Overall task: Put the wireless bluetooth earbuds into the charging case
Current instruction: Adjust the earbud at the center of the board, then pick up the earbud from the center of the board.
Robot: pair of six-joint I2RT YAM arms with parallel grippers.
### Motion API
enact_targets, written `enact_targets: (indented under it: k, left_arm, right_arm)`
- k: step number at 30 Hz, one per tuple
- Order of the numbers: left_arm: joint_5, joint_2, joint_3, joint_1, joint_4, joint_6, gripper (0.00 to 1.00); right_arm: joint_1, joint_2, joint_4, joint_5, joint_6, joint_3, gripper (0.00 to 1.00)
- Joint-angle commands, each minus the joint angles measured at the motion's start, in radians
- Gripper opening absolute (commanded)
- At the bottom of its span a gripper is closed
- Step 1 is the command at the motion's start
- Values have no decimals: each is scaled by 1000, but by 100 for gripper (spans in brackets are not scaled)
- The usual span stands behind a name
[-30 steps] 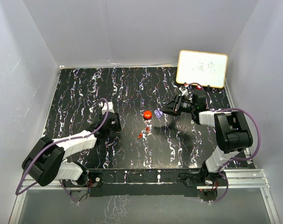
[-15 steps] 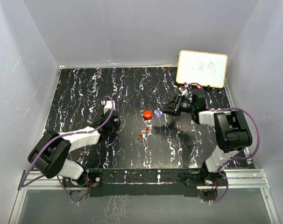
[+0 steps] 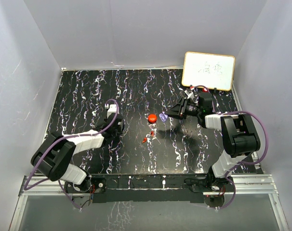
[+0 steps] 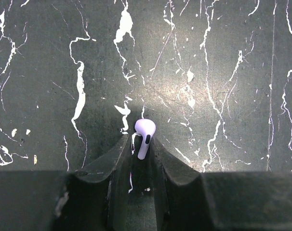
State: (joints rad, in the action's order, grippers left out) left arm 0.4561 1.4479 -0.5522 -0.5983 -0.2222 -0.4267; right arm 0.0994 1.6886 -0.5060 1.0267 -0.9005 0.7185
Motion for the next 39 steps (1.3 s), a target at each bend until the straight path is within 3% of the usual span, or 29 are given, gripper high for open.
enact_targets:
  k: [1, 27, 39]
  left_arm:
    - [15, 4, -36, 8, -1, 17, 20]
    - [11, 41, -118, 9, 122, 53, 14]
    - [22, 49, -219, 9, 305, 71, 22]
  right_arm:
    - [5, -5, -55, 8, 0, 38, 0]
    - [5, 0, -58, 9, 0, 36, 0]
    - [5, 2, -67, 10, -1, 30, 0]
